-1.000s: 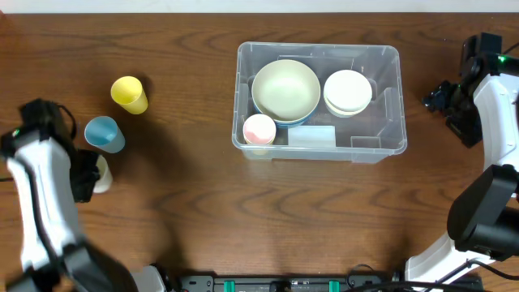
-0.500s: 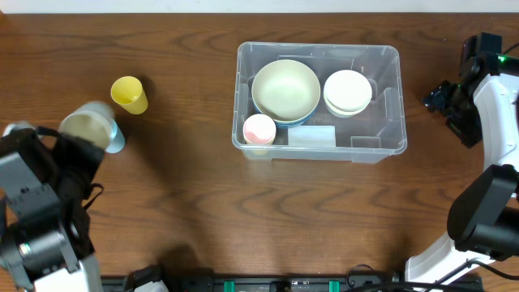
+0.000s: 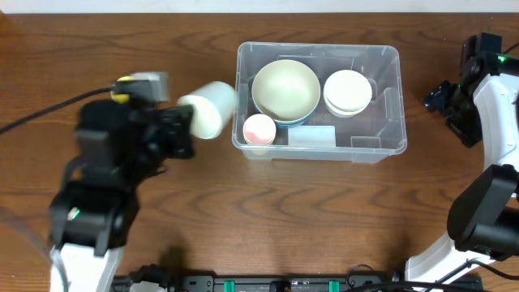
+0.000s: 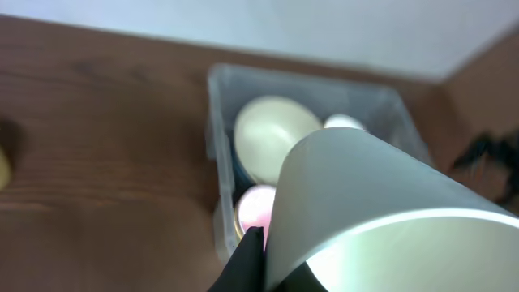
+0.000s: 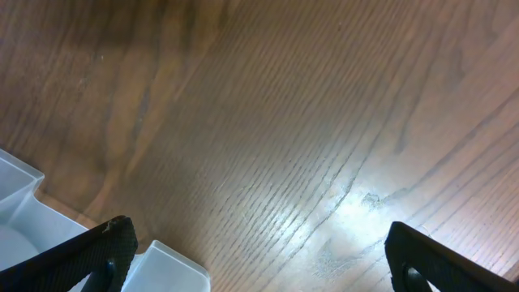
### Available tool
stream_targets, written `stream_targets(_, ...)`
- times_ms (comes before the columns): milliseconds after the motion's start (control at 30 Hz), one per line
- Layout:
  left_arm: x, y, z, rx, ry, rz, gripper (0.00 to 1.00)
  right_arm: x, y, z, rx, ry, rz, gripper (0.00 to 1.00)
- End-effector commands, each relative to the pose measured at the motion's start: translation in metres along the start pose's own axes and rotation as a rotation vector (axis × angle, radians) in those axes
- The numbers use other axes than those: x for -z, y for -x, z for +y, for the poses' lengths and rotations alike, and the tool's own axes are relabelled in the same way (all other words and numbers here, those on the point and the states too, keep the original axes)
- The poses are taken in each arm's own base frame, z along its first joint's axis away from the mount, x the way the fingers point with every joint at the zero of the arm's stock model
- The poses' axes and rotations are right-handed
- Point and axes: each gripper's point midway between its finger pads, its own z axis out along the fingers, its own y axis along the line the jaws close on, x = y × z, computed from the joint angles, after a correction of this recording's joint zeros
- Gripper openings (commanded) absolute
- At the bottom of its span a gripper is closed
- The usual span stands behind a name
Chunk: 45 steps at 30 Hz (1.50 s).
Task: Pack container
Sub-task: 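Carry the cream cup and lower it onto the pink cup, then release the cream cup and move the left gripper to the blue cup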
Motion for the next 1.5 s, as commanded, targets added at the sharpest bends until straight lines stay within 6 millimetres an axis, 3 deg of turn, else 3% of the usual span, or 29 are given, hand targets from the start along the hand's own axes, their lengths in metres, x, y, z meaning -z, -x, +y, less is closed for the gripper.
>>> stream_targets(0, -0.031, -0.015, -0.006, -0.124, 0.024, 0.082, 0.06, 0.003, 0.003, -0.004, -0.024, -0.003, -0.013, 0.99)
stream_targets(200, -0.083, -0.043, -0.02, -0.173, 0.002, 0.211, 0.06, 0.003, 0.003, -0.004, -0.024, -0.003, -0.013, 0.99)
stream_targets(433, -0.121, -0.062, 0.011, -0.156, 0.134, 0.296, 0.06, 0.003, 0.003, -0.004, -0.024, -0.003, -0.013, 0.99)
stream_targets(700, -0.154, -0.09, 0.026, -0.148, 0.164, 0.396, 0.06, 0.003, 0.003, -0.004, -0.024, -0.003, -0.013, 0.99)
stream_targets(867, -0.162, -0.1, 0.031, -0.143, 0.177, 0.435, 0.06, 0.003, 0.003, -0.004, -0.024, -0.003, -0.013, 0.99)
stream_targets(1300, -0.157, -0.11, 0.034, -0.138, 0.189, 0.479, 0.07, 0.003, 0.003, -0.004, -0.024, -0.004, -0.013, 0.99)
stream_targets(1400, -0.156, -0.111, 0.035, -0.138, 0.192, 0.486, 0.17, 0.003, 0.003, -0.004, -0.024, -0.003, -0.013, 0.99)
stream_targets(1433, -0.156, -0.111, 0.035, -0.138, 0.192, 0.487, 0.25, 0.003, 0.003, -0.004, -0.024, -0.004, -0.013, 0.99)
stream_targets(1467, -0.156, -0.111, 0.035, -0.138, 0.192, 0.486, 0.41, 0.003, 0.003, -0.004, -0.024, -0.003, -0.013, 0.99)
